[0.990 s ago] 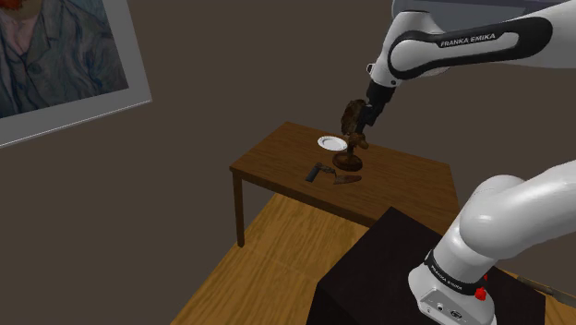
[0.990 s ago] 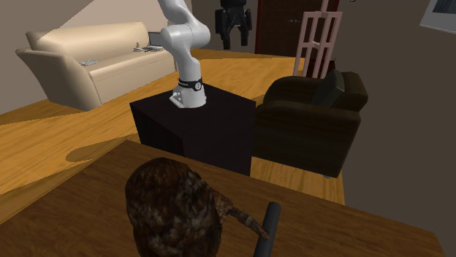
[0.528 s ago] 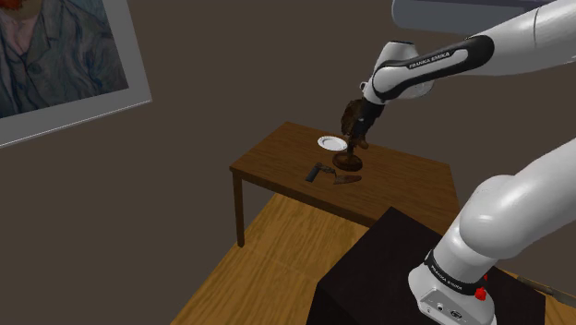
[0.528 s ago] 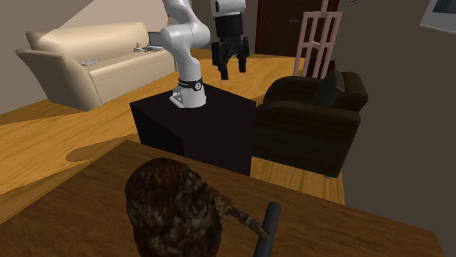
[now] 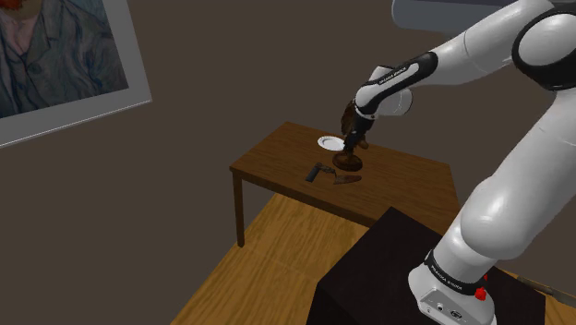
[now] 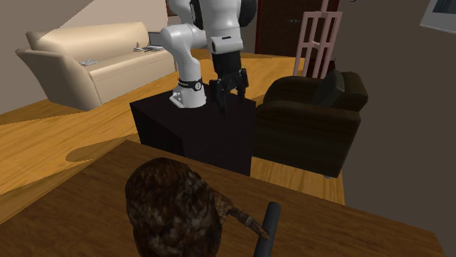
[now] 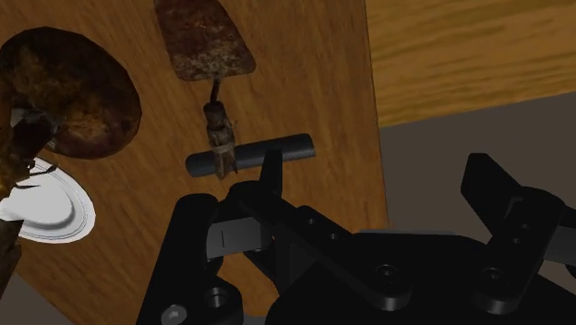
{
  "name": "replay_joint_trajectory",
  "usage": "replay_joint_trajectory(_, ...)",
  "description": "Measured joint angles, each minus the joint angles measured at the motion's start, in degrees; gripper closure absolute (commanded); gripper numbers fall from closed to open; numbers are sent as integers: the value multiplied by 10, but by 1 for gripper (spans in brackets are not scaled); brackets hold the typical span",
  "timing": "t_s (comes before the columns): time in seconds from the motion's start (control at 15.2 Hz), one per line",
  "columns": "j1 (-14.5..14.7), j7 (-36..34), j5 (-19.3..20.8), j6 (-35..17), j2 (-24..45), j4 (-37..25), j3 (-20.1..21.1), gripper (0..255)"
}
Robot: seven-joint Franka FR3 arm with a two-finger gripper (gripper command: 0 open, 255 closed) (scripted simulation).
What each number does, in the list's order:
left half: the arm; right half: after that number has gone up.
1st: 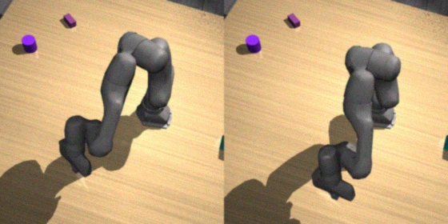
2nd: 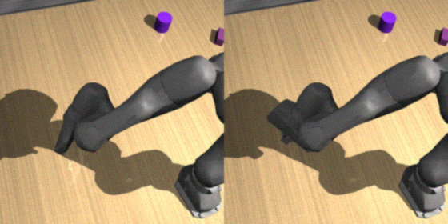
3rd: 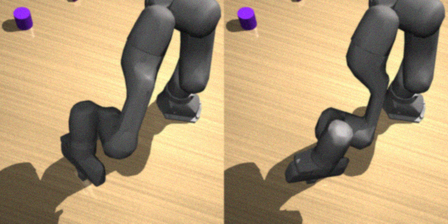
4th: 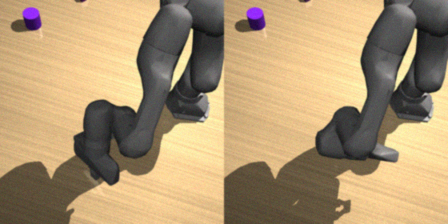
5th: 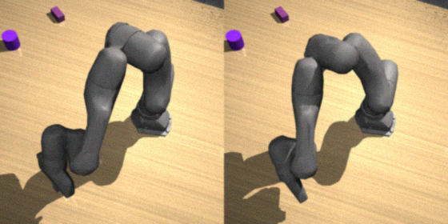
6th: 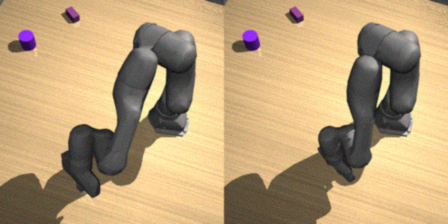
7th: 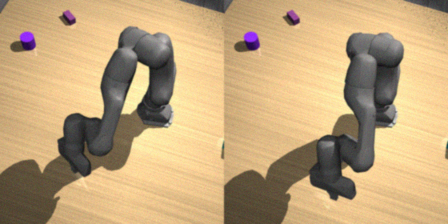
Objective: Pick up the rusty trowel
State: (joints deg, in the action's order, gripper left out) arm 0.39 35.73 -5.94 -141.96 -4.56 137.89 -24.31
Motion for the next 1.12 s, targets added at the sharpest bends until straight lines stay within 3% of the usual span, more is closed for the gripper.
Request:
replay_joint_trajectory(0.33, -12, 120, -122, -47, 125, -59, -6, 0)
replay_joint_trajectory(0.66, -61, 221, -228, -65, 243, -140, 28, 0)
replay_joint_trajectory(1.12, -141, 305, -309, -71, 405, -283, 86, 0)
